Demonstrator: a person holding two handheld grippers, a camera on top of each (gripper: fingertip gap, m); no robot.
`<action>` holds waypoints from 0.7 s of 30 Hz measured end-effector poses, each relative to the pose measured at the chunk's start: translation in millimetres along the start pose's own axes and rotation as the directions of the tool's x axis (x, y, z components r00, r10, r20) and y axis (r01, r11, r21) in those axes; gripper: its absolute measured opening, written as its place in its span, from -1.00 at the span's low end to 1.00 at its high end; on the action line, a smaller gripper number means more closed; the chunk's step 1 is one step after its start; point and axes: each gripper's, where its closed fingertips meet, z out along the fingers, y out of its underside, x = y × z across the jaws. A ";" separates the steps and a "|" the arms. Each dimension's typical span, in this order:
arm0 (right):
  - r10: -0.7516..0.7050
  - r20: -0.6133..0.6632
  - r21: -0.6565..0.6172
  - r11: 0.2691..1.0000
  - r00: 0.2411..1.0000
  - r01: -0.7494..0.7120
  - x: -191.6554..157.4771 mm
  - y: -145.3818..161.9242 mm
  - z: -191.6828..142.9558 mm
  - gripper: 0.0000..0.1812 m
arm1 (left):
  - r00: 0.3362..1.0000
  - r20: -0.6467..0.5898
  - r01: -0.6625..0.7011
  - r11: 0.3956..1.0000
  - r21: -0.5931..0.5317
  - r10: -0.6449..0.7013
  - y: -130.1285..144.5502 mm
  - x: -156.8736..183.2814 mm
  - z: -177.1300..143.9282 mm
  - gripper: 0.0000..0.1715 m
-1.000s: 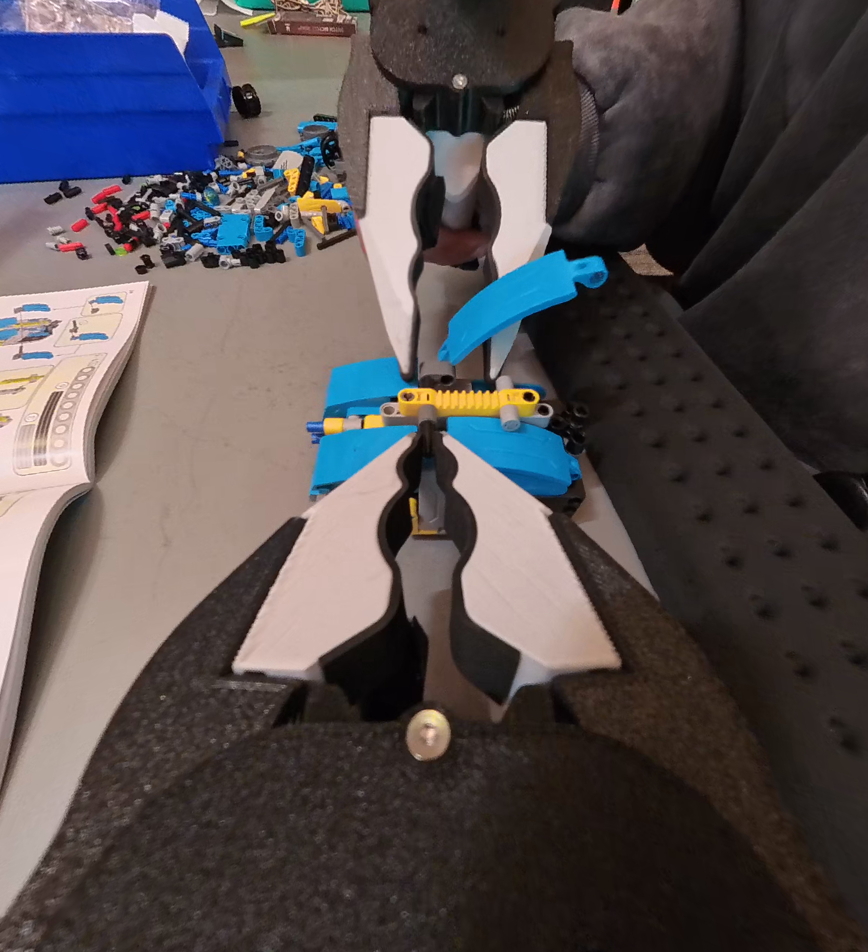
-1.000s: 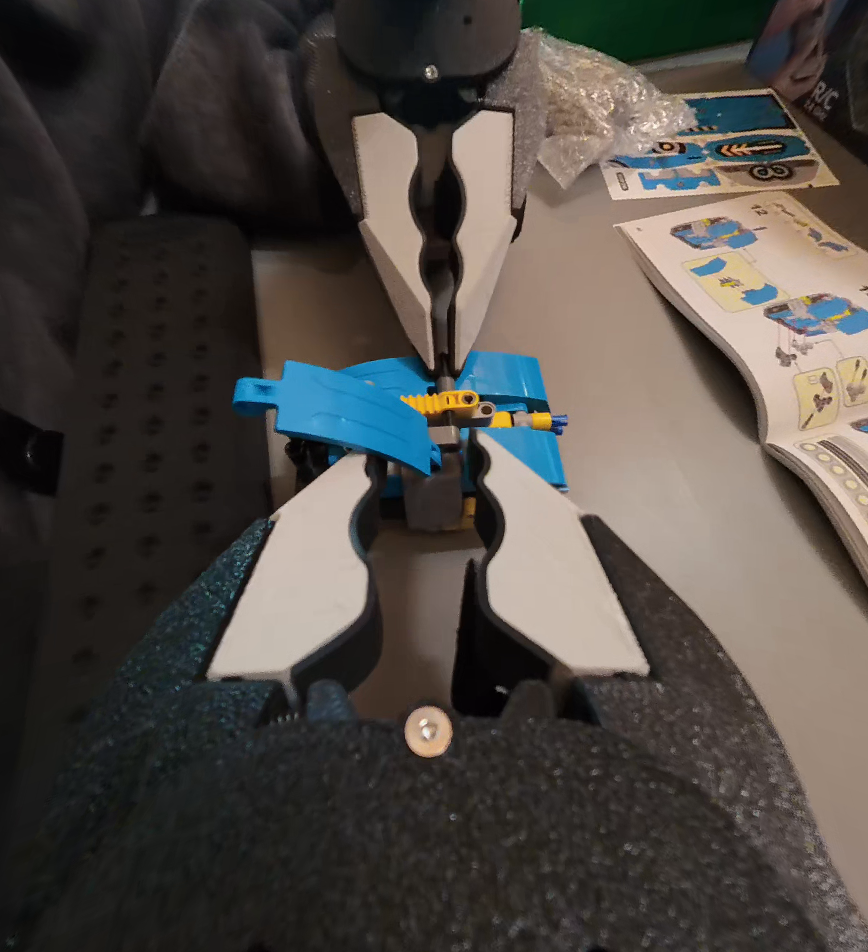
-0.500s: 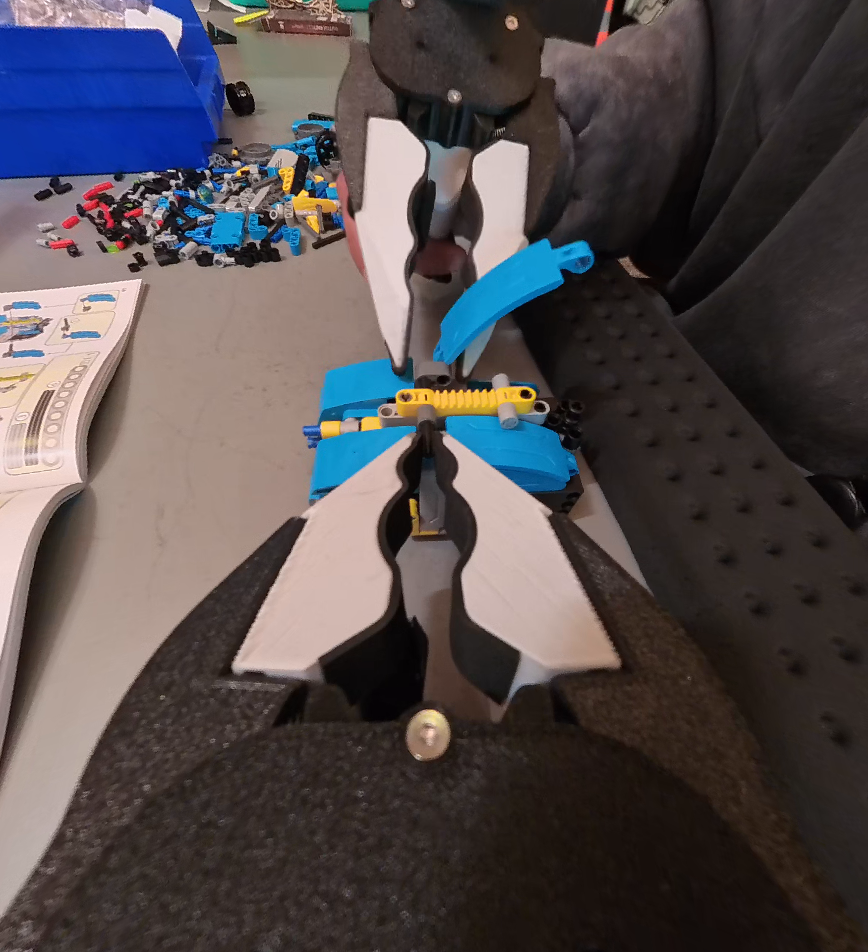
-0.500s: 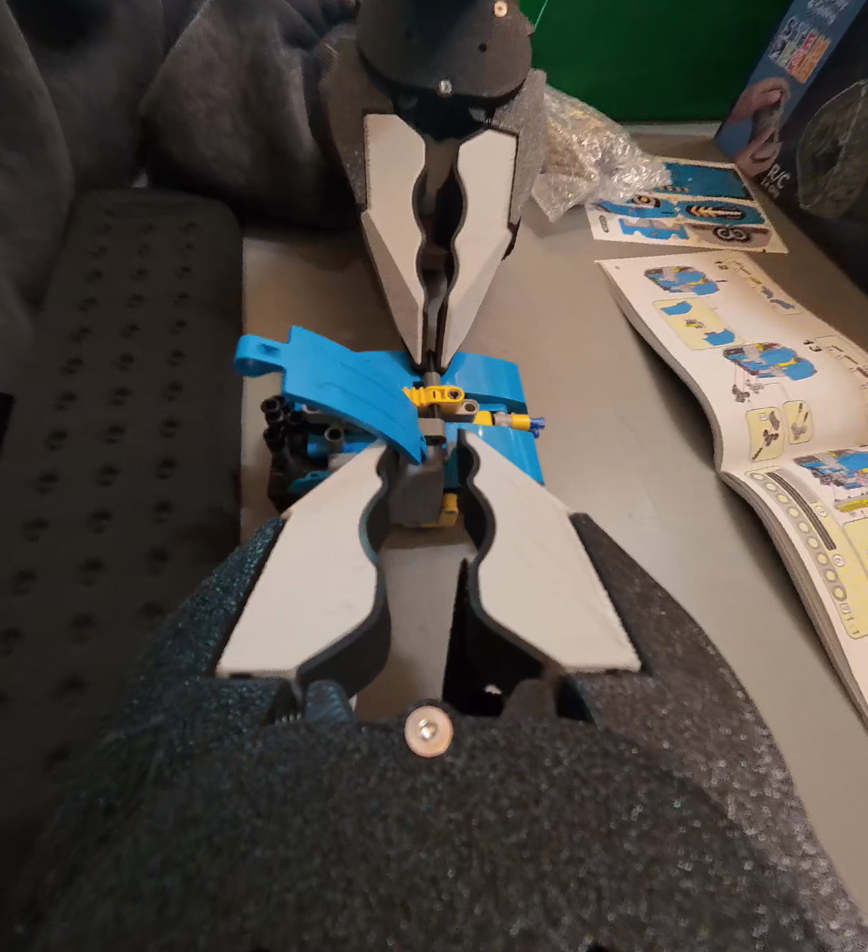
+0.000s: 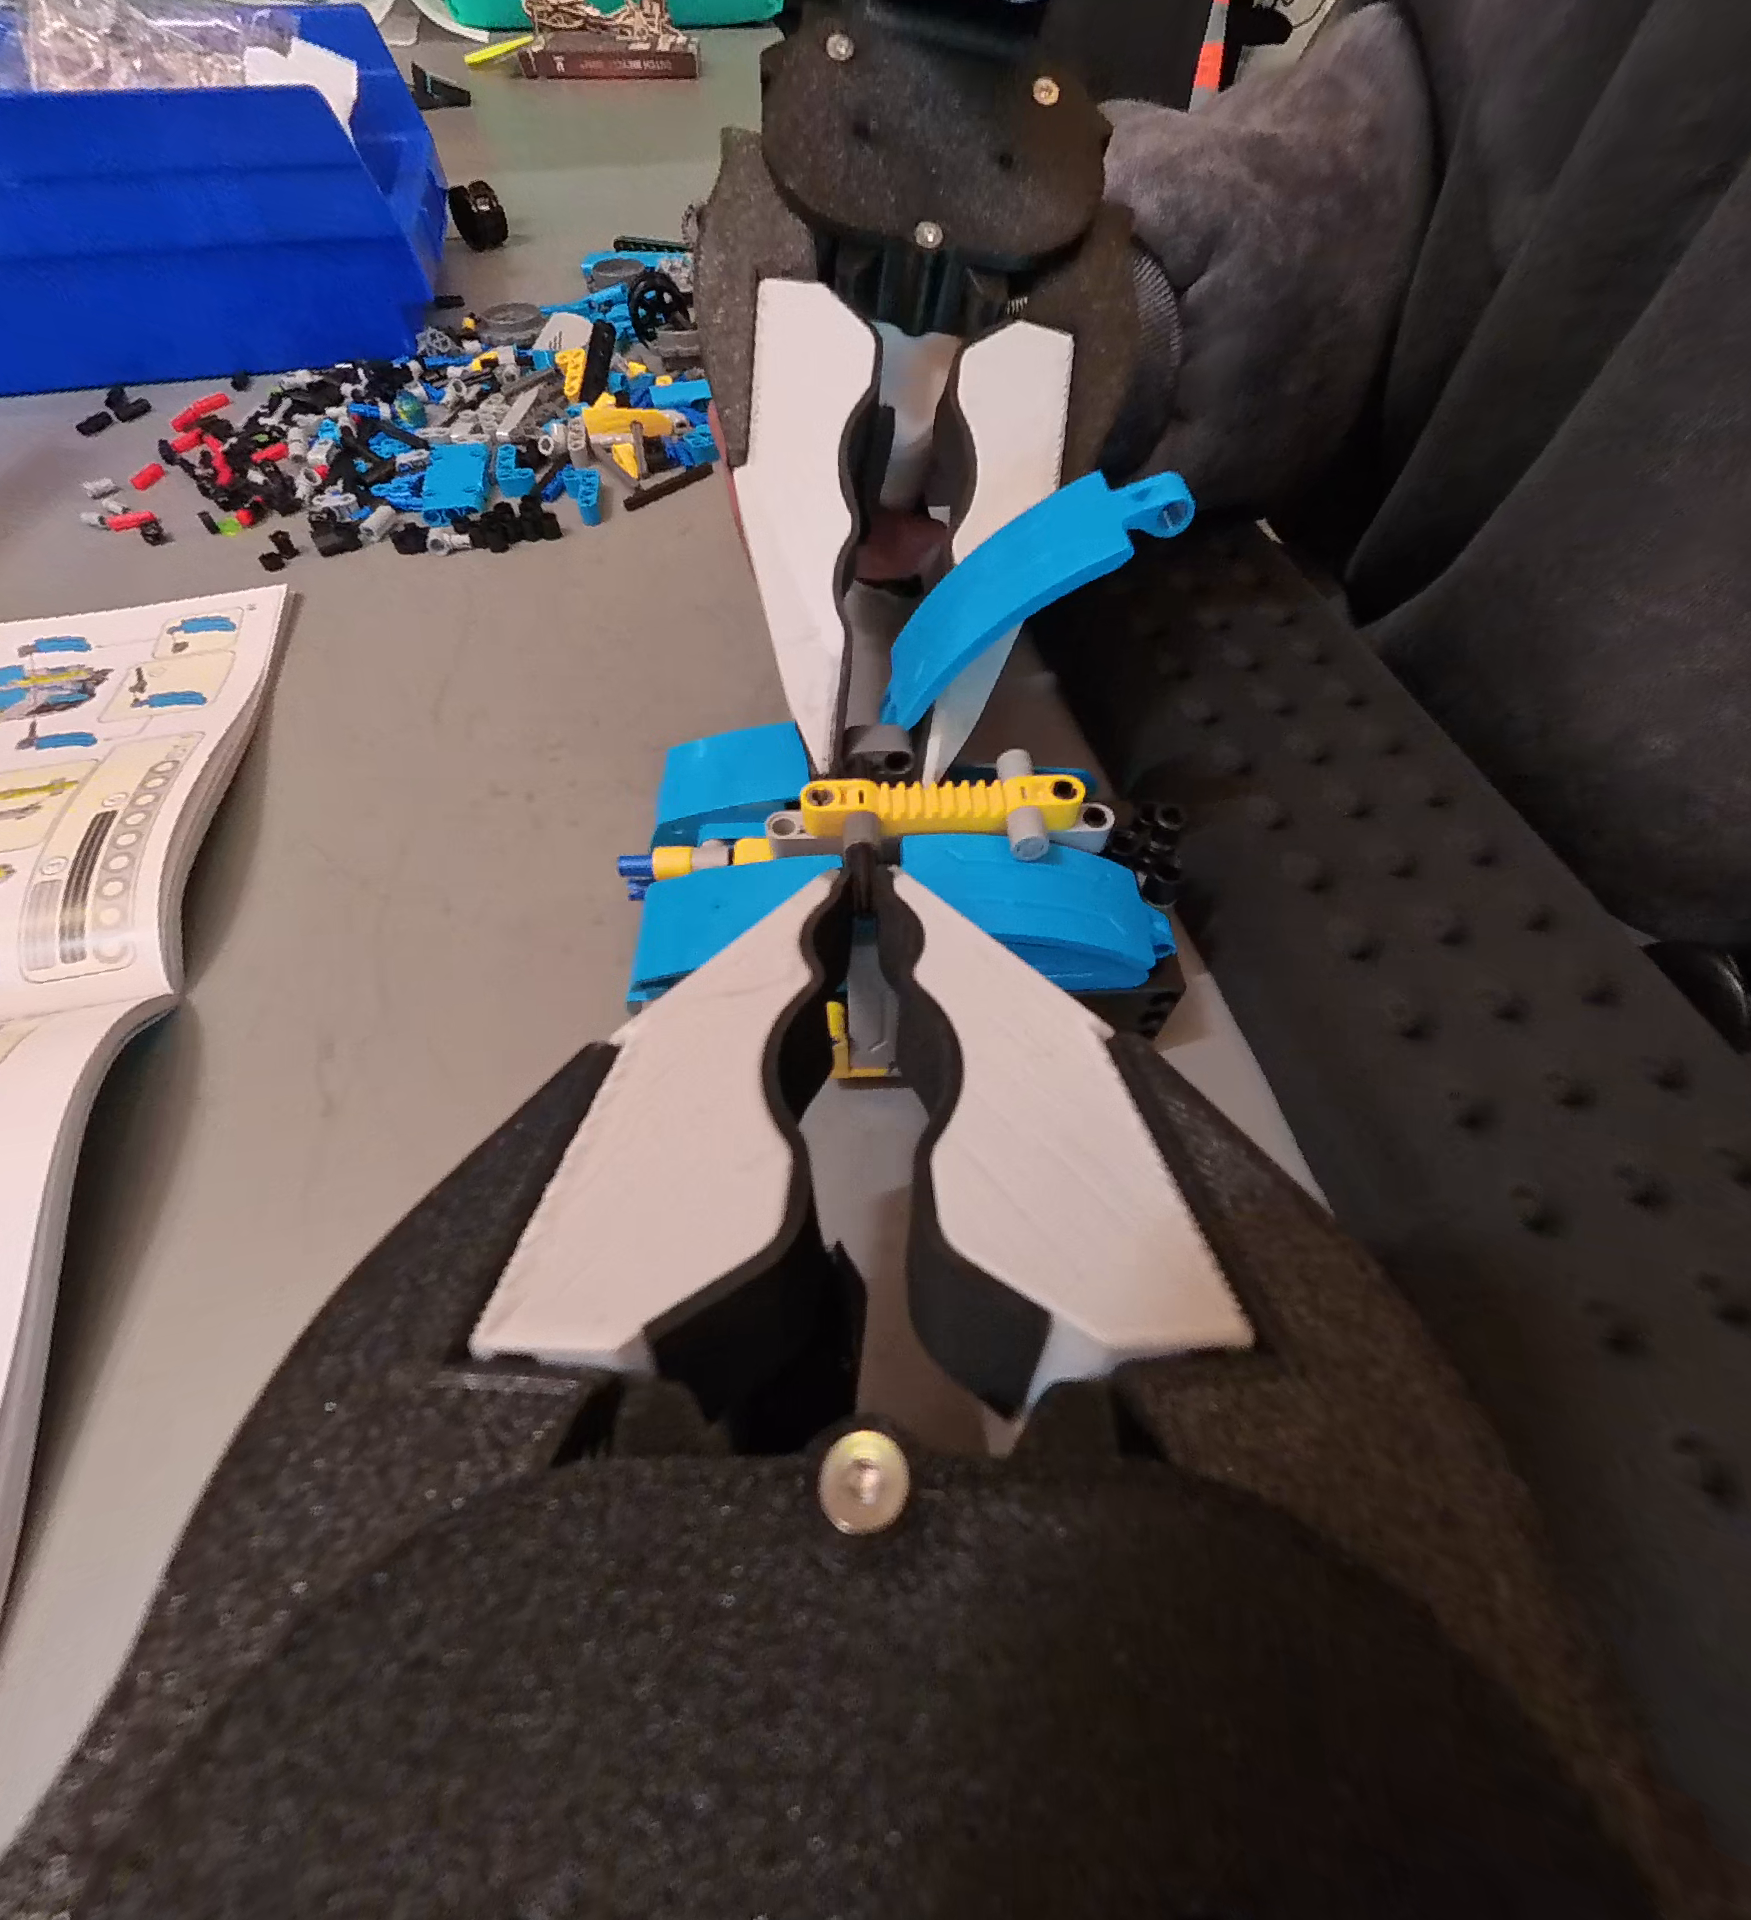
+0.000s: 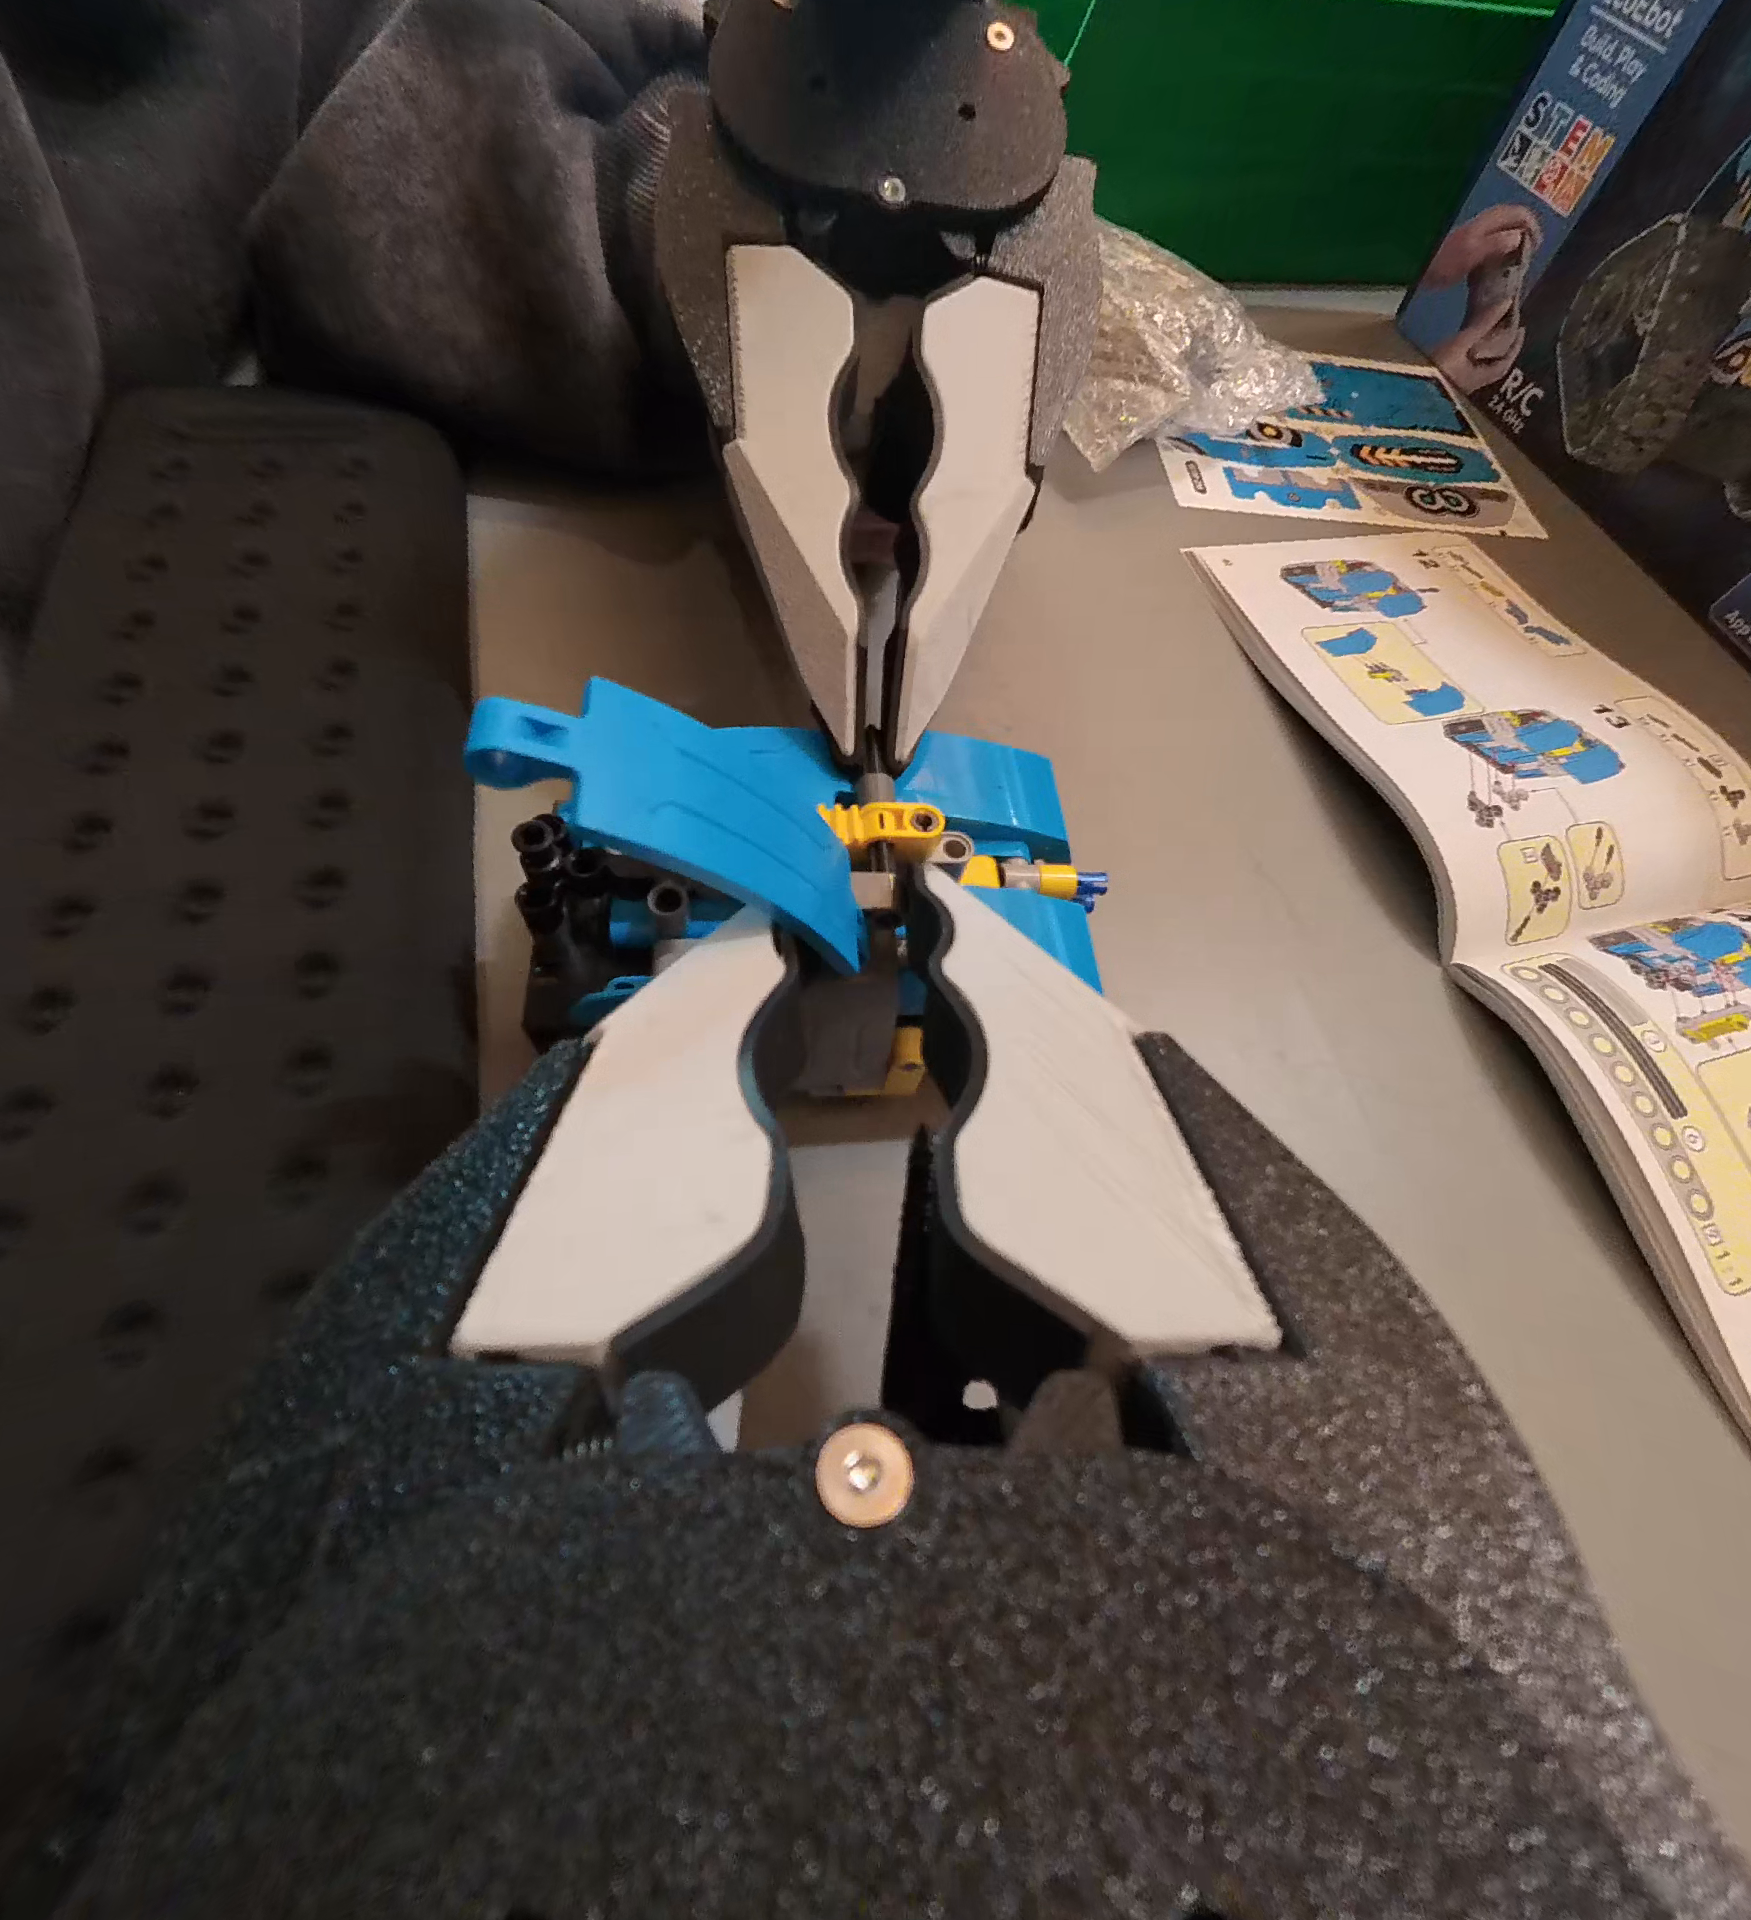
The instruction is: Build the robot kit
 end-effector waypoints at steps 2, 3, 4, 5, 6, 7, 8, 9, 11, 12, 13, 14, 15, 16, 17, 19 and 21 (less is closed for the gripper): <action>-0.008 -0.006 -0.004 1.000 1.000 0.008 -0.5 0.3 -0.9 -0.84 | 1.000 -0.001 -0.002 1.000 0.000 0.002 0.0 0.3 0.1 -0.95; -0.009 -0.012 -0.007 1.000 1.000 0.009 0.0 1.2 -2.2 -0.84 | 1.000 0.001 -0.001 1.000 -0.001 0.001 0.3 -0.3 -0.5 -0.95; -0.001 -0.034 -0.015 1.000 0.999 0.001 4.6 4.2 -8.0 -0.84 | 1.000 0.006 0.002 1.000 -0.001 -0.002 1.1 -2.4 -2.8 -0.95; 0.029 -0.084 -0.027 0.999 0.996 -0.032 17.2 11.9 -20.3 -0.84 | 1.000 0.022 0.008 1.000 0.001 -0.008 2.4 -7.1 -6.8 -0.96; 0.084 -0.088 -0.001 0.996 0.993 -0.084 24.4 17.4 -35.3 -0.84 | 0.999 0.037 0.022 1.000 0.004 -0.022 3.2 -12.1 -9.8 -0.96; 0.132 -0.089 0.028 0.991 0.987 -0.130 28.1 20.4 -49.0 -0.84 | 0.999 0.035 0.031 1.000 0.005 -0.031 3.0 -13.5 -10.1 -0.96; 0.134 -0.111 0.042 0.991 0.985 -0.131 30.6 21.7 -58.8 -0.84 | 0.999 0.031 0.026 1.000 0.005 -0.026 2.4 -13.4 -8.5 -0.96; 0.109 -0.143 0.036 0.994 0.984 -0.105 32.8 22.7 -64.2 -0.84 | 0.999 0.034 0.019 1.000 0.004 -0.019 1.6 -13.7 -6.4 -0.95; -0.031 -0.216 0.009 0.999 0.976 0.034 34.9 22.4 -65.8 -0.83 | 0.999 0.030 0.025 1.000 0.004 -0.025 0.9 -14.3 -4.7 -0.95; -0.160 -0.255 -0.028 0.987 0.954 0.158 35.9 23.6 -63.4 -0.83 | 0.999 0.023 0.036 0.999 0.004 -0.036 0.9 -14.4 -4.8 -0.95; -0.291 -0.297 -0.086 0.957 0.909 0.278 37.6 26.1 -60.3 -0.83 | 0.998 0.014 0.055 0.998 0.005 -0.055 0.9 -14.1 -4.9 -0.95; -0.392 -0.334 -0.146 0.920 0.857 0.364 39.3 26.7 -57.6 -0.83 | 0.997 0.005 0.078 0.997 0.006 -0.078 0.6 -13.9 -5.1 -0.95; -0.466 -0.361 -0.186 0.885 0.808 0.427 39.6 22.9 -55.0 -0.83 | 0.995 0.003 0.100 0.995 0.009 -0.100 0.0 -14.1 -5.2 -0.92; -0.524 -0.384 -0.202 0.851 0.760 0.484 38.1 14.4 -53.1 -0.83 | 0.992 0.012 0.122 0.992 0.013 -0.122 -1.0 -15.7 -5.4 -0.77; -0.564 -0.403 -0.207 0.824 0.721 0.528 36.1 4.4 -51.7 -0.83 | 0.990 0.018 0.143 0.990 0.016 -0.143 -2.6 -17.0 -5.6 -0.65; -0.607 -0.416 -0.230 0.790 0.677 0.568 32.0 -11.3 -48.4 -0.84 | 0.979 0.004 0.204 0.977 0.069 -0.205 -15.3 -16.8 -7.5 -0.64; -0.647 -0.427 -0.227 0.753 0.632 0.617 24.4 -29.2 -44.4 -0.83 | 0.951 -0.073 0.310 0.935 0.171 -0.302 -38.9 -11.3 -11.1 -0.64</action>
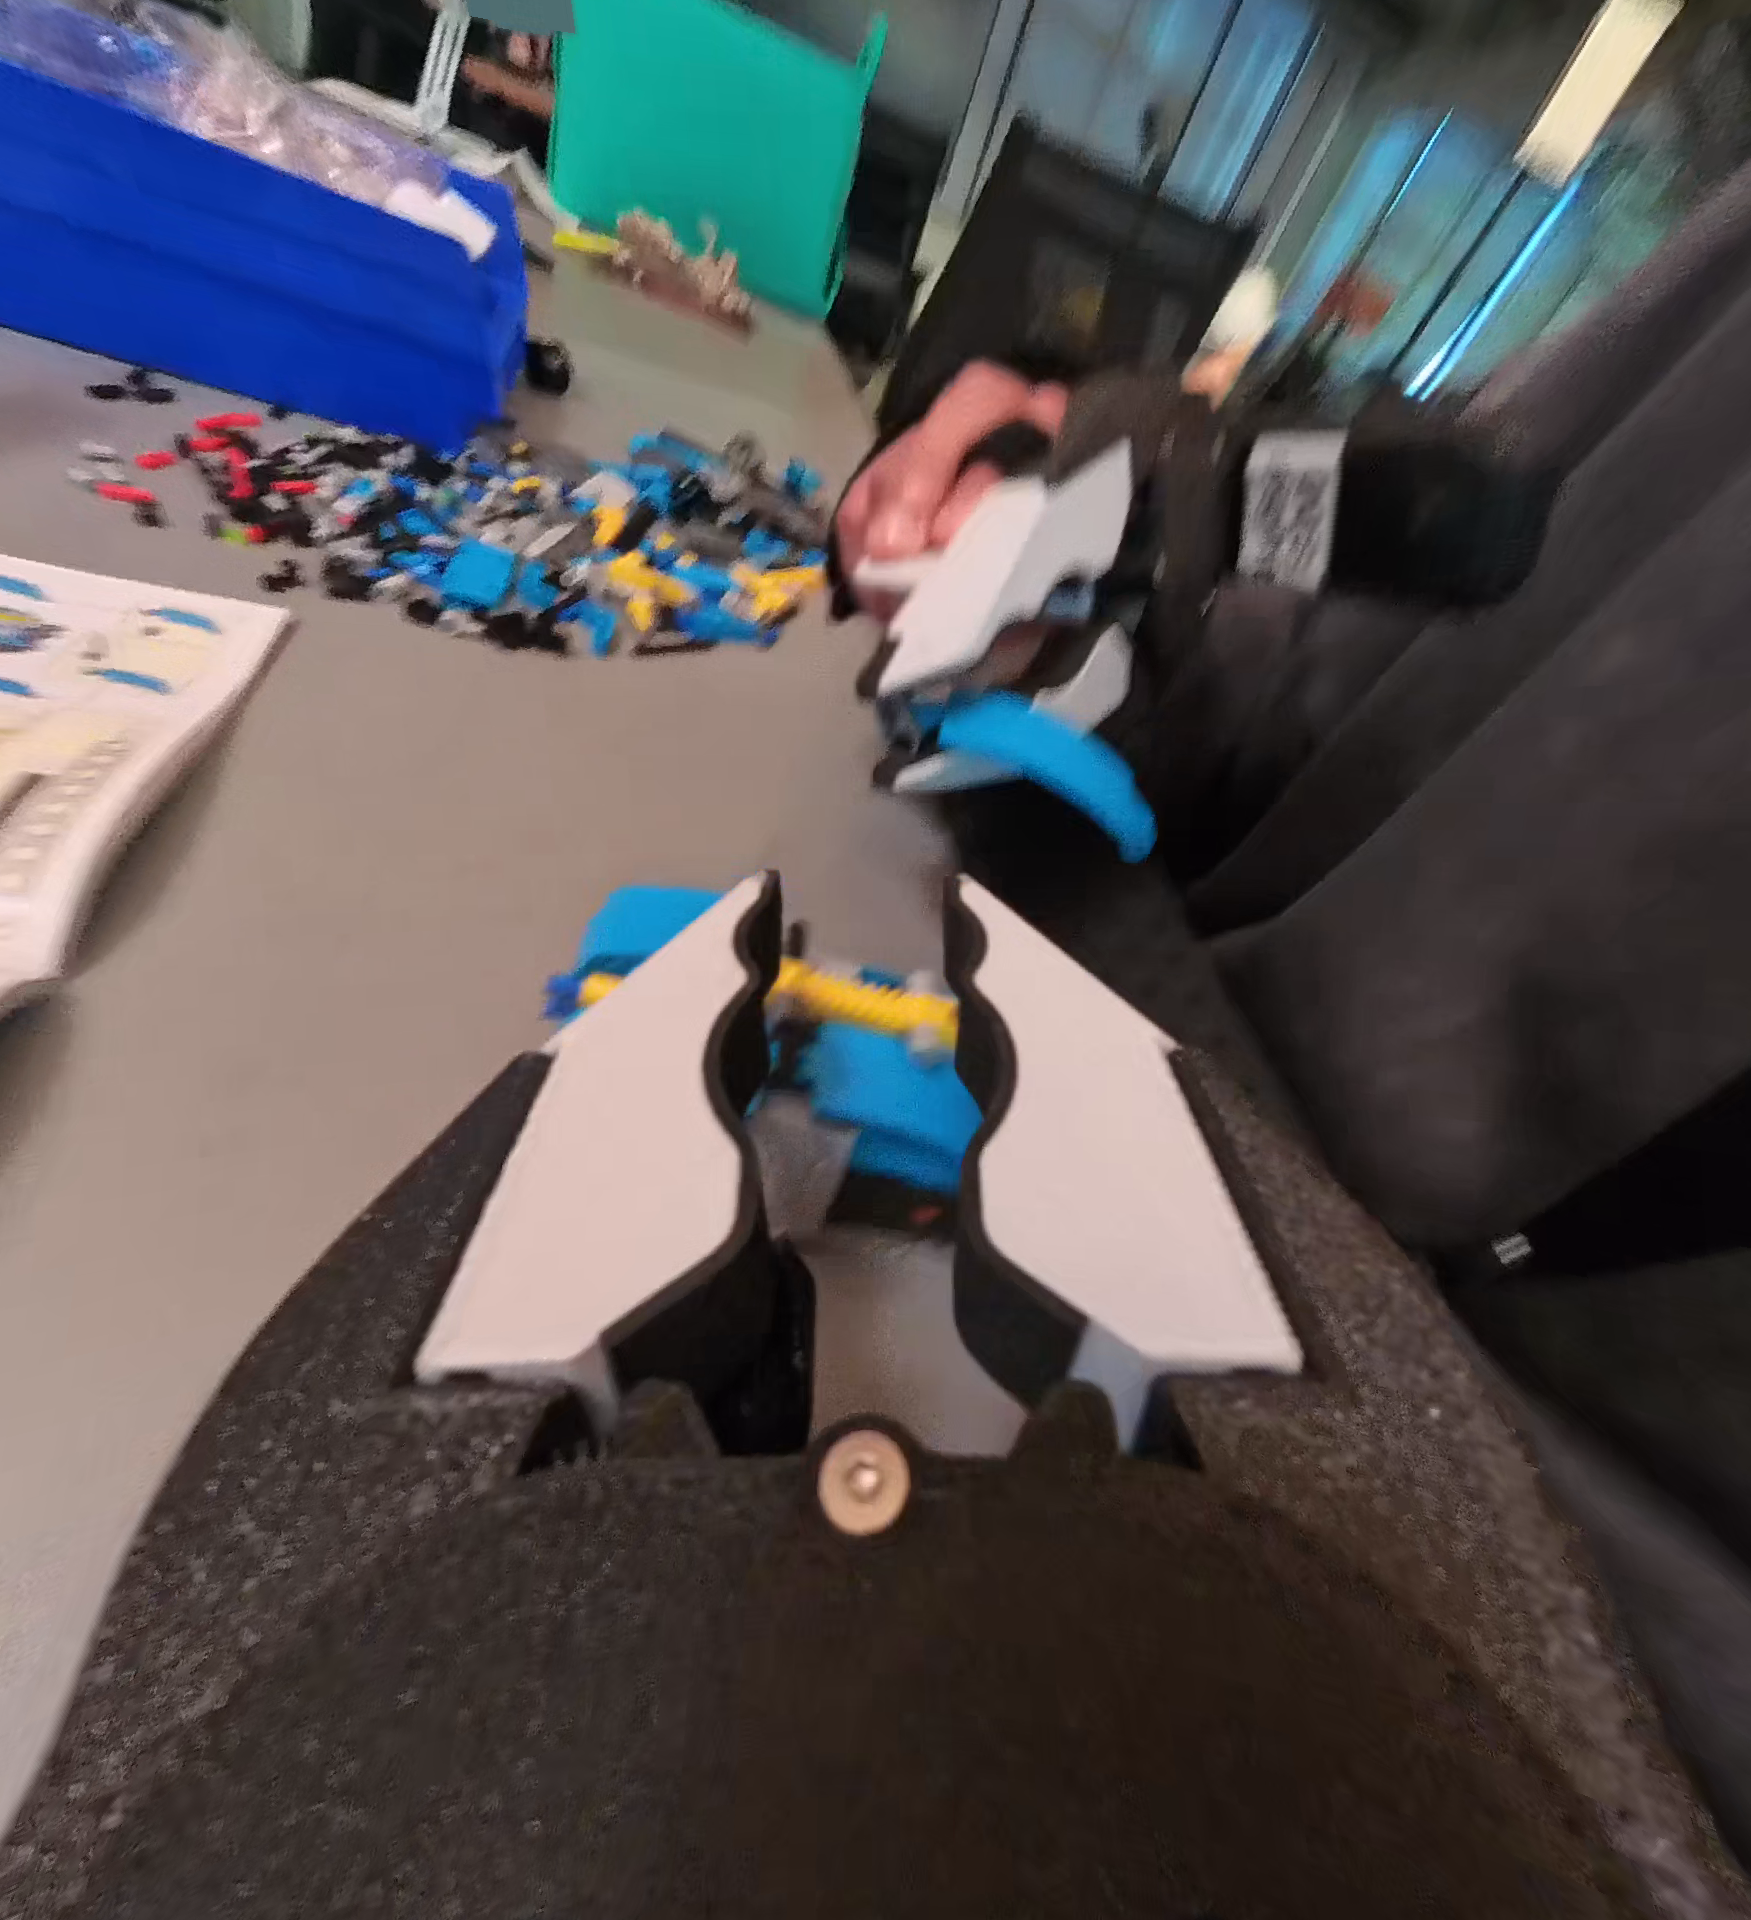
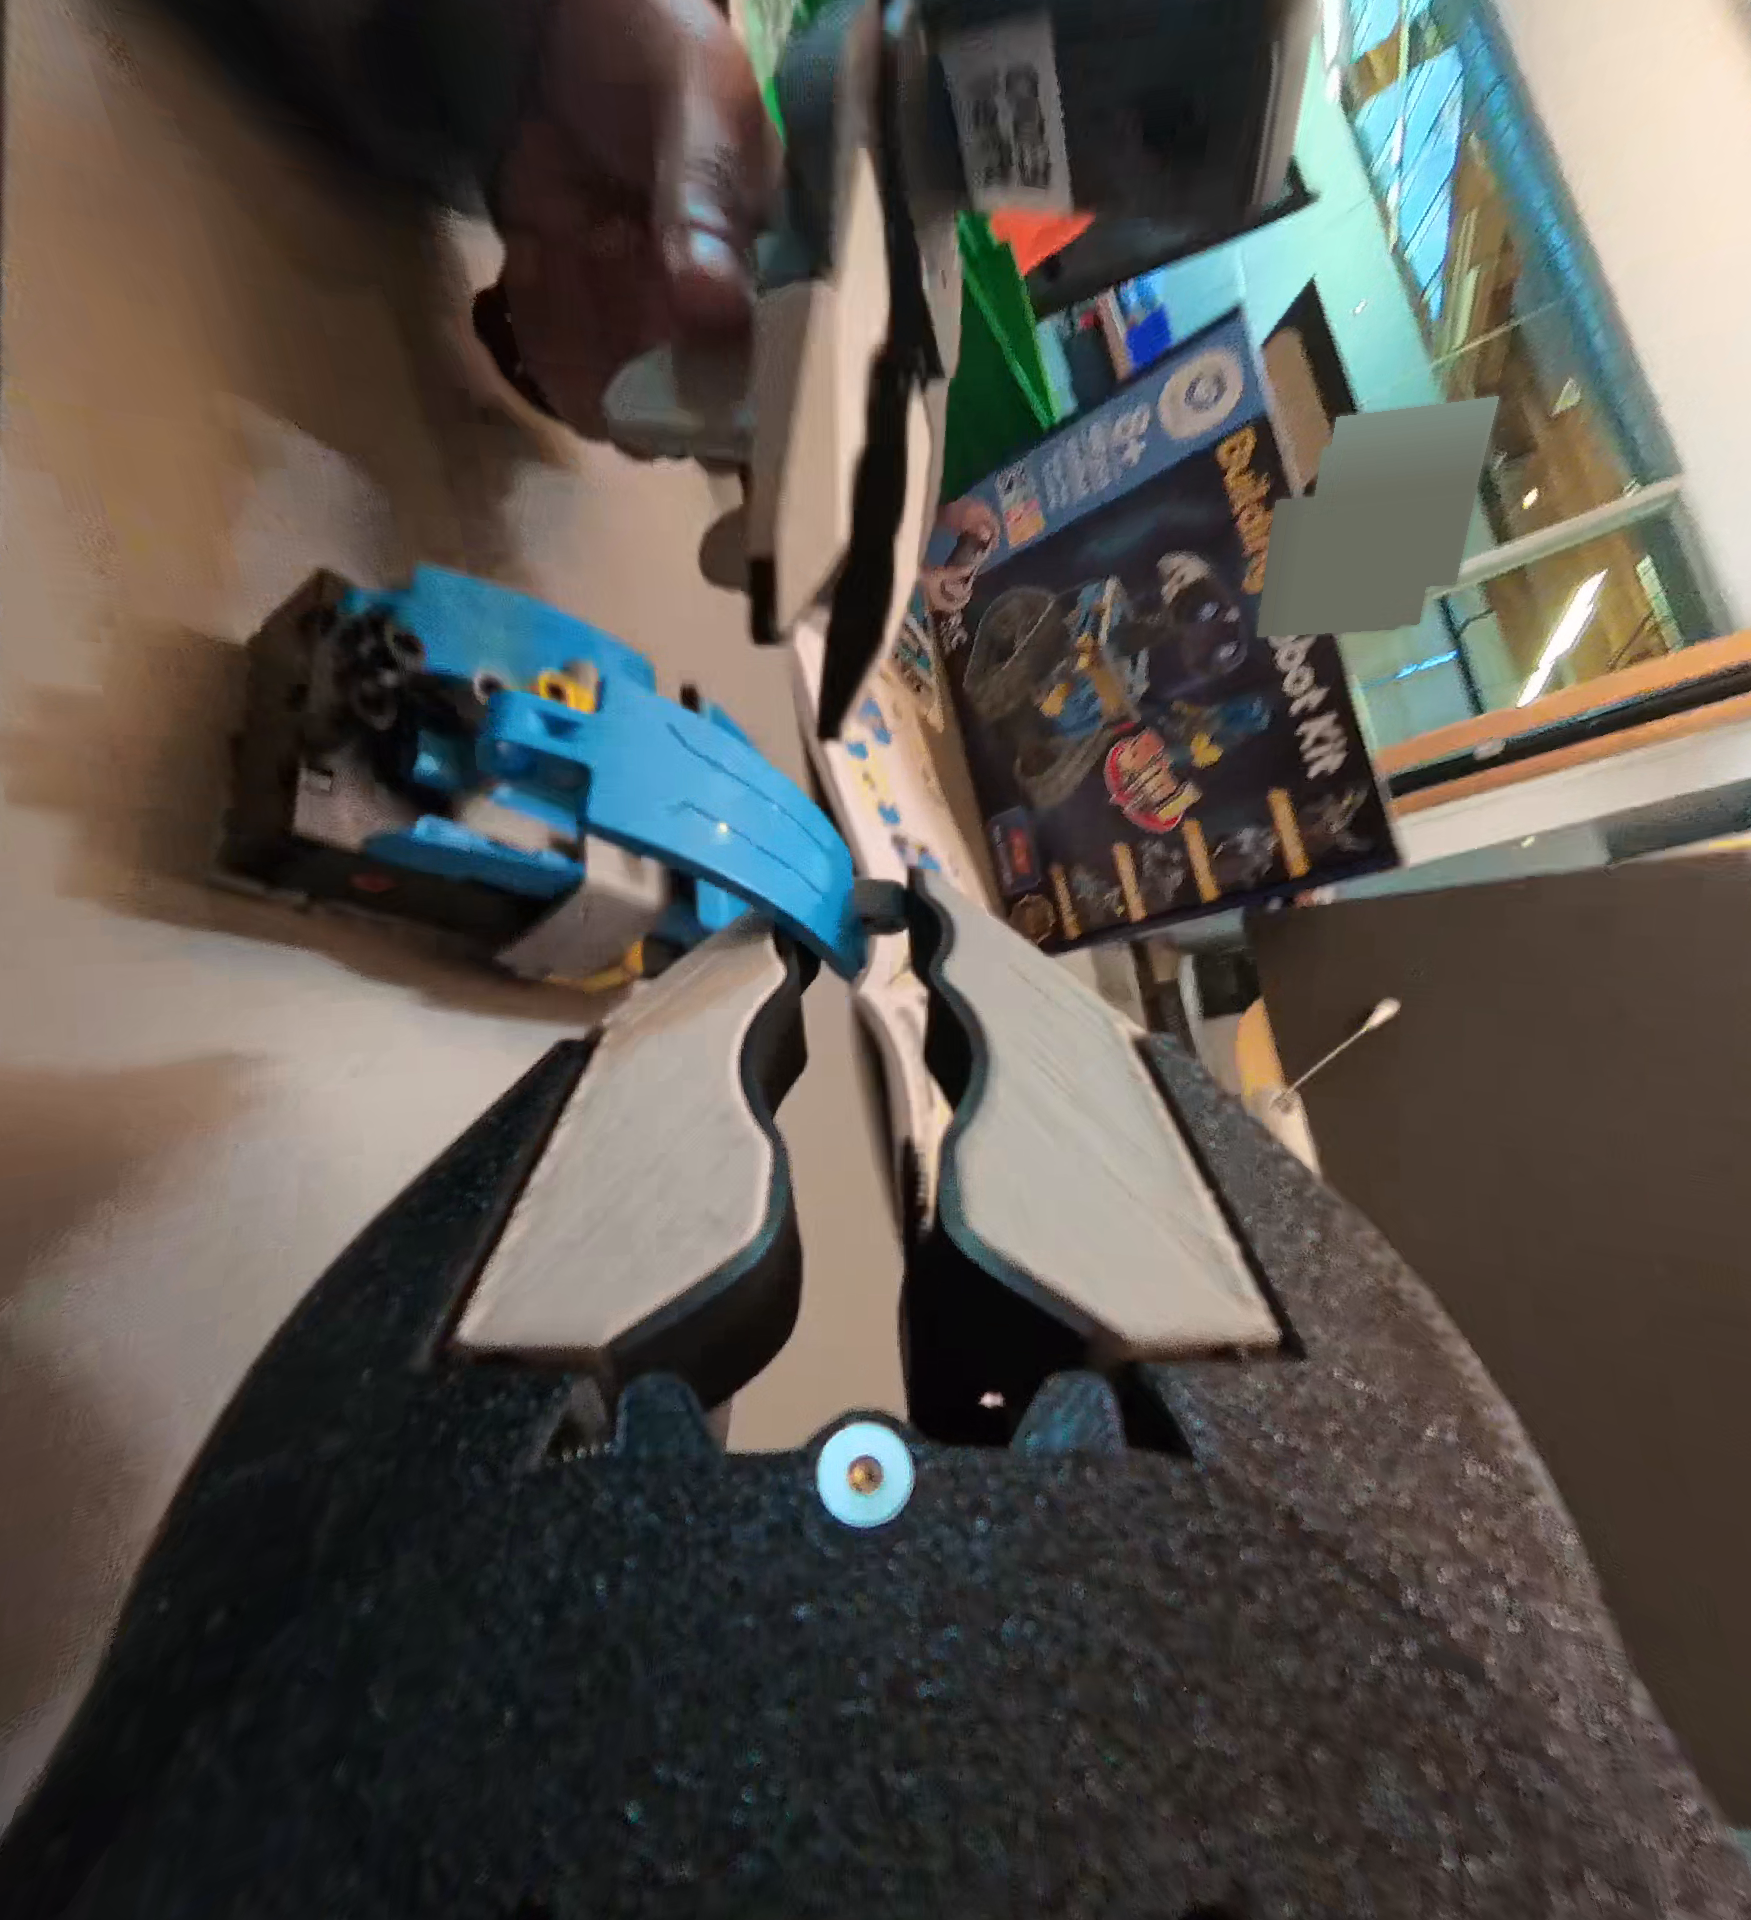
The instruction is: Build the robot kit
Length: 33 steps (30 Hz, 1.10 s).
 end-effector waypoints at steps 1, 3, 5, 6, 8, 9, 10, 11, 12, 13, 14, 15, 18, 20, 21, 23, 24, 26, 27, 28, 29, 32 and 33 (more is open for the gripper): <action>-0.035 -0.012 0.008 0.999 0.999 0.035 0.9 -8.7 1.8 -0.83 | 0.996 -0.050 0.074 0.996 0.042 -0.072 -8.6 7.1 0.6 -0.66; -0.111 -0.053 0.023 0.993 0.992 0.112 1.8 -25.1 4.8 -0.84 | 0.967 -0.159 0.213 0.973 0.090 -0.197 -19.3 19.3 1.5 -0.67; -0.168 -0.082 0.036 0.984 0.982 0.172 0.0 -39.0 6.7 -0.84 | 0.945 -0.231 0.262 0.959 0.104 -0.233 -21.9 29.5 1.9 -0.71; -0.180 -0.082 0.041 0.982 0.980 0.184 -2.3 -44.2 7.3 -0.84 | 0.944 -0.247 0.249 0.963 0.101 -0.219 -20.5 34.5 2.8 -0.73; -0.161 -0.088 0.062 0.984 0.983 0.167 -3.4 -53.4 7.7 -0.83 | 0.951 -0.260 0.197 0.976 0.096 -0.166 -17.7 44.1 4.3 -0.78; -0.150 -0.083 0.068 0.985 0.985 0.156 -4.4 -56.1 7.9 -0.84 | 0.953 -0.266 0.179 0.979 0.101 -0.147 -18.1 48.2 4.4 -0.81; -0.148 -0.088 0.069 0.986 0.985 0.154 -4.5 -58.3 8.2 -0.84 | 0.953 -0.271 0.171 0.979 0.109 -0.137 -19.1 51.2 4.6 -0.84; -0.151 -0.090 0.076 0.985 0.984 0.158 -5.6 -60.9 8.2 -0.84 | 0.954 -0.268 0.171 0.978 0.117 -0.135 -19.9 52.2 5.0 -0.90; -0.152 -0.088 0.083 0.984 0.985 0.159 -7.5 -63.5 8.5 -0.84 | 0.955 -0.266 0.169 0.978 0.120 -0.132 -19.4 52.9 5.6 -0.91; -0.147 -0.089 0.086 0.984 0.985 0.155 -8.4 -65.3 8.2 -0.84 | 0.954 -0.271 0.164 0.979 0.122 -0.126 -18.5 54.2 5.8 -0.92; -0.129 -0.087 0.089 0.987 0.988 0.137 -8.9 -66.0 7.9 -0.84 | 0.955 -0.272 0.160 0.979 0.125 -0.121 -18.0 55.0 5.8 -0.92; -0.101 -0.076 0.092 0.990 0.992 0.108 -9.7 -65.6 8.0 -0.83 | 0.957 -0.267 0.151 0.981 0.124 -0.114 -17.0 55.2 6.3 -0.93; 0.055 0.041 0.065 0.996 0.998 -0.057 -20.0 -56.8 8.2 -0.59 | 0.975 -0.216 0.086 0.989 0.123 -0.058 -12.8 51.5 8.2 -0.93; 0.249 0.112 0.035 0.966 0.962 -0.254 -22.1 -46.7 5.5 -0.40 | 0.988 -0.152 0.014 0.991 0.133 0.007 -11.8 45.0 7.0 -0.93; 0.359 0.168 0.021 0.930 0.918 -0.368 -25.0 -41.5 3.3 -0.39 | 0.992 -0.115 -0.034 0.990 0.139 0.050 -12.0 42.0 5.9 -0.93; 0.596 0.314 -0.034 0.785 0.739 -0.618 -32.3 -35.0 -1.4 -0.44 | 0.988 -0.048 -0.138 0.980 0.145 0.146 -13.0 39.4 4.8 -0.92; 0.701 0.388 -0.076 0.671 0.598 -0.738 -34.6 -35.9 -3.1 -0.41 | 0.983 -0.027 -0.177 0.973 0.147 0.183 -13.6 40.0 4.7 -0.92; 0.835 0.472 -0.157 0.394 0.282 -0.905 -31.5 -39.9 -2.1 -0.47 | 0.974 -0.008 -0.221 0.960 0.171 0.226 -17.5 44.0 3.5 -0.92; 0.844 0.521 -0.194 0.261 0.126 -0.946 -31.6 -46.6 -2.7 -0.63 | 0.971 0.000 -0.234 0.955 0.183 0.238 -19.9 45.3 2.5 -0.92; 0.832 0.555 -0.226 0.174 0.020 -0.958 -33.0 -52.0 -2.9 -0.70 | 0.969 0.008 -0.245 0.950 0.191 0.248 -21.6 45.9 1.4 -0.92; 0.820 0.572 -0.236 0.127 -0.032 -0.963 -33.5 -55.5 -2.9 -0.76 | 0.966 0.015 -0.255 0.947 0.197 0.257 -22.5 46.1 0.4 -0.92; 0.791 0.601 -0.241 0.044 -0.114 -0.969 -31.2 -60.7 -6.1 -0.84 | 0.966 0.011 -0.254 0.944 0.212 0.258 -23.8 46.1 -1.9 -0.92; 0.793 0.597 -0.244 0.039 -0.118 -0.969 -31.9 -57.4 -6.3 -0.76 | 0.966 0.008 -0.256 0.943 0.213 0.260 -23.4 46.2 -2.3 -0.92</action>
